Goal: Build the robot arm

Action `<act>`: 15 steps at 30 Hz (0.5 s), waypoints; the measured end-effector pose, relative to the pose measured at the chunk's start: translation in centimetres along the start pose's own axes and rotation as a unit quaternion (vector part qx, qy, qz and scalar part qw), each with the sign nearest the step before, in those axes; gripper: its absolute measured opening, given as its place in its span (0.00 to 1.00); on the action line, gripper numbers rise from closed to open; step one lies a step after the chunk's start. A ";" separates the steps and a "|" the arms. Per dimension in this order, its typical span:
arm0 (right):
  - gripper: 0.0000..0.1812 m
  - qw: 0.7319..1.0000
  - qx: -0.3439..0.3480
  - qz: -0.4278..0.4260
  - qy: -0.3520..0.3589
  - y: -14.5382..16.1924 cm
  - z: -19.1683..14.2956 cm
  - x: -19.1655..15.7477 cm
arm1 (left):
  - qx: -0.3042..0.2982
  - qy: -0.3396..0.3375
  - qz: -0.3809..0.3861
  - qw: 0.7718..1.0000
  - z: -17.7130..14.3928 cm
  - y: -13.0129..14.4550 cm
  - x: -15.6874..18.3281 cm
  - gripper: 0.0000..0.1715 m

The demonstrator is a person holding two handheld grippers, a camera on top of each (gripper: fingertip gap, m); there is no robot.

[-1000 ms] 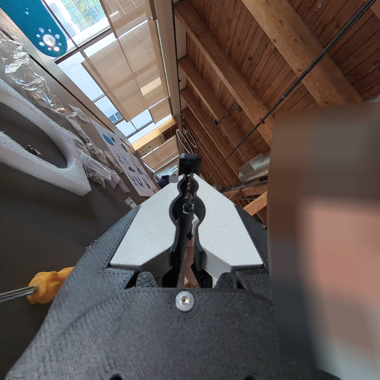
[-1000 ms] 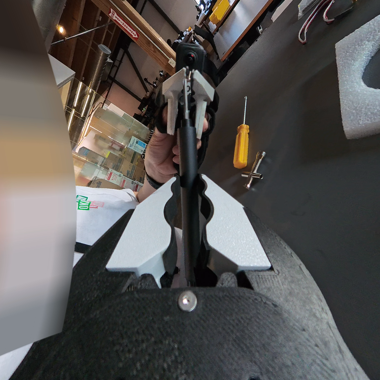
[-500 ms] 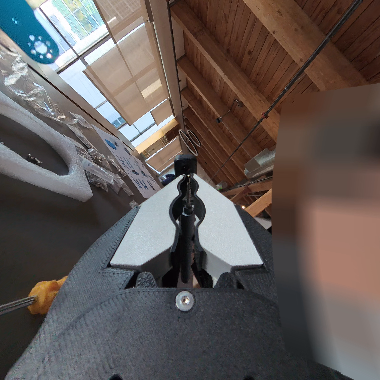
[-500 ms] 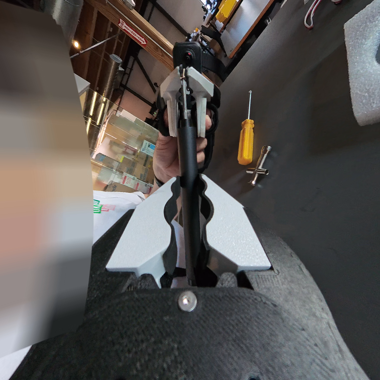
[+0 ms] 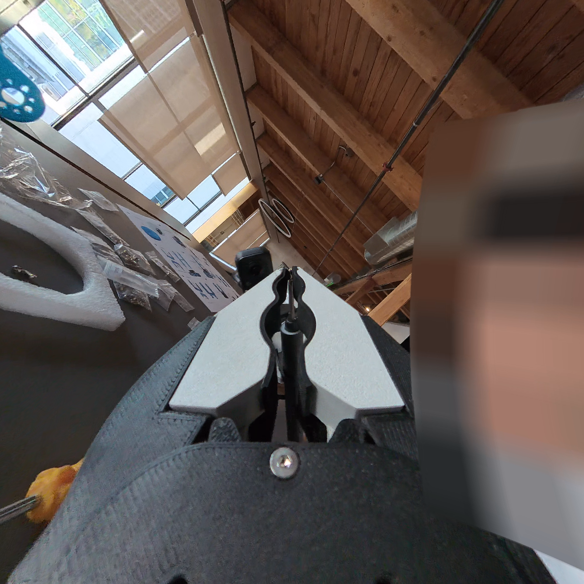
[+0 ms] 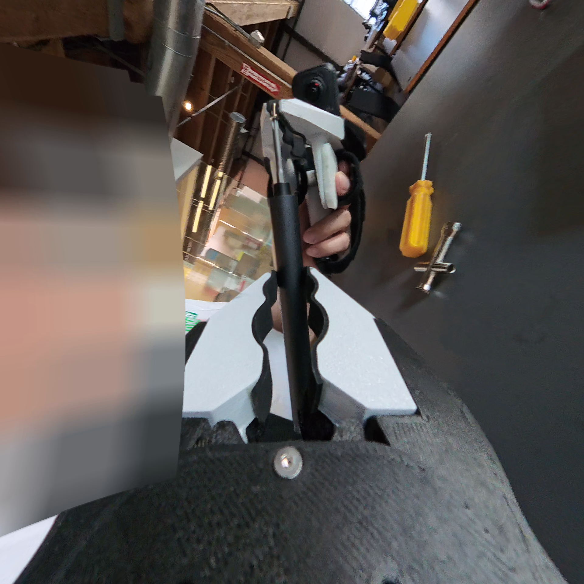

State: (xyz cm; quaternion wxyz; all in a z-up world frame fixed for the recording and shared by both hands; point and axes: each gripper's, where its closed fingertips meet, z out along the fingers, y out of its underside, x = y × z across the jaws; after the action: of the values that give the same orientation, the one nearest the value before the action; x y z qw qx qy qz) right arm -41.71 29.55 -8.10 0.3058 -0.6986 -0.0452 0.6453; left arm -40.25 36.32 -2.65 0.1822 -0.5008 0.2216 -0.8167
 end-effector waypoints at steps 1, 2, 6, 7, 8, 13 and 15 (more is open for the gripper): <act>0.09 1.000 -0.001 -0.014 0.018 -0.1 -0.1 0.3 | 0.000 -0.003 -0.002 1.000 0.0 0.0 -0.1 0.00; 0.09 0.999 -0.003 -0.029 0.038 -0.1 -0.3 0.7 | -0.001 -0.007 -0.004 1.000 -0.1 0.0 -0.2 0.00; 0.08 0.997 -0.006 -0.050 0.066 -0.1 -0.4 1.3 | -0.002 -0.016 0.002 1.000 -0.1 0.1 -0.5 0.01; 0.08 0.997 -0.006 -0.045 0.064 -0.1 -0.4 1.3 | -0.002 -0.018 0.002 1.000 -0.1 0.1 -0.6 0.02; 0.08 0.997 -0.005 -0.041 0.063 -0.1 -0.4 1.4 | -0.003 -0.020 0.003 1.000 0.0 0.2 -0.7 0.03; 0.08 0.996 -0.005 -0.049 0.071 -0.1 -0.5 1.6 | -0.004 -0.025 0.001 1.000 0.0 0.2 -0.9 0.05; 0.08 0.996 -0.004 -0.051 0.072 -0.2 -0.6 1.5 | -0.003 -0.029 -0.001 1.000 -0.1 0.2 -1.1 0.07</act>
State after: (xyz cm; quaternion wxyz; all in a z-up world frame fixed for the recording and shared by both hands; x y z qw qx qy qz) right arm -40.86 30.20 -9.37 0.3383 -0.7410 -0.0613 0.5768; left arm -39.86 36.79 -3.62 0.1863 -0.5249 0.2180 -0.8014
